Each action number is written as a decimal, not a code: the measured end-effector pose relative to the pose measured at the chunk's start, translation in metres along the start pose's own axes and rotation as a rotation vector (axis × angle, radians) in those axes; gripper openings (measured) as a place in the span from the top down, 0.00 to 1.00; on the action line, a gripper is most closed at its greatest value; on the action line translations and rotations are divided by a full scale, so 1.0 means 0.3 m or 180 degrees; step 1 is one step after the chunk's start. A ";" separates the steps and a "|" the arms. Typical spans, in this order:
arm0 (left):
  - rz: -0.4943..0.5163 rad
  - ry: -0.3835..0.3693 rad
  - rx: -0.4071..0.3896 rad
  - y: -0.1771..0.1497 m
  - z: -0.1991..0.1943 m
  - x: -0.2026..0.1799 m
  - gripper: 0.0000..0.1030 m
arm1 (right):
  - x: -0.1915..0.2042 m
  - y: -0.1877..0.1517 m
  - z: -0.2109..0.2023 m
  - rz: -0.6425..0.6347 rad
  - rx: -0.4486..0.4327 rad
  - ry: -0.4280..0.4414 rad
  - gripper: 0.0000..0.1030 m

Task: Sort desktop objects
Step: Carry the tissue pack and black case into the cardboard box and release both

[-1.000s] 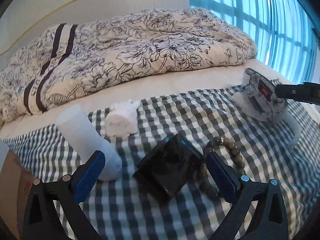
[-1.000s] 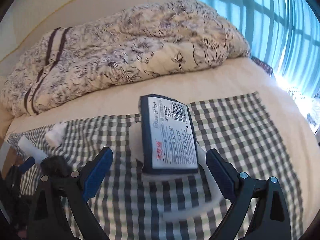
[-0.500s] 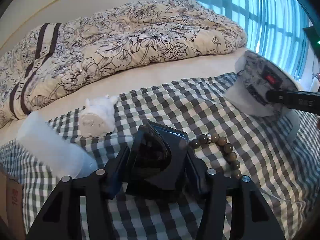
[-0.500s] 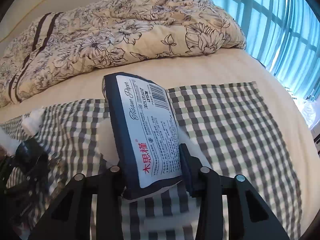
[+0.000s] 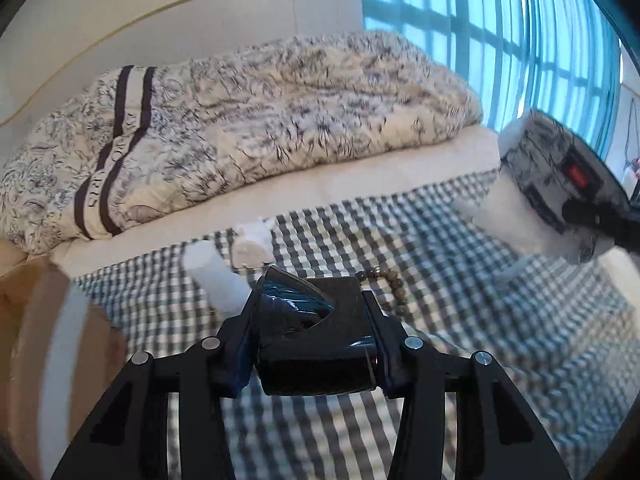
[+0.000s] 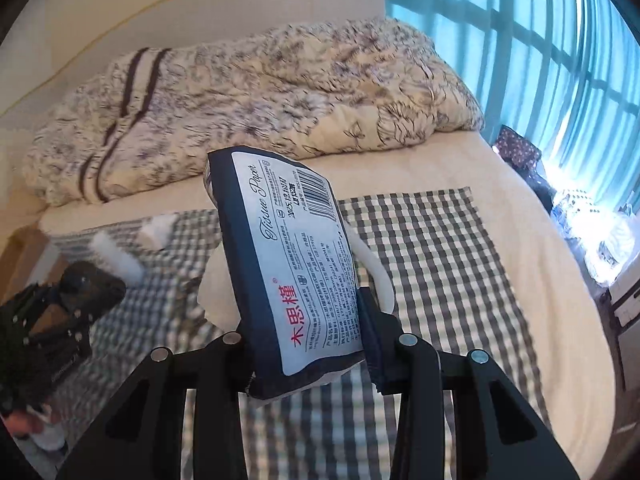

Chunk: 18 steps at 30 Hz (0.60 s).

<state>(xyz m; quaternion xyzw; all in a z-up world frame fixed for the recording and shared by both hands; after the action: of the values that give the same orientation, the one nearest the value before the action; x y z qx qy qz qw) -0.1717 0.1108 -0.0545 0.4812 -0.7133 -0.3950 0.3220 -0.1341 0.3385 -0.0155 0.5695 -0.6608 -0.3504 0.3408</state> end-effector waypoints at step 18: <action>-0.0129 0.0540 -0.0166 0.040 -0.514 0.389 0.53 | 0.396 0.045 -0.388 -0.0153 -0.0281 0.0488 0.65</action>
<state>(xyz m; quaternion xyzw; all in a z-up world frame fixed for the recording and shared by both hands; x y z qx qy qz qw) -0.0860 -0.0355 0.0395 0.5187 -0.6630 -0.3778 0.3856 -0.0562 0.2135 0.0628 0.5948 -0.6029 -0.3427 0.4067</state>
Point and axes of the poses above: each gripper's, at about its wrist camera, not at the fingertips, and z roughly the way its jaws point, x to its left, y to its top, the point moved 4 cm from there along z, roughly the way its jaws point, and after that the axes turned 15 degrees about -x, right-handed, at the moved point
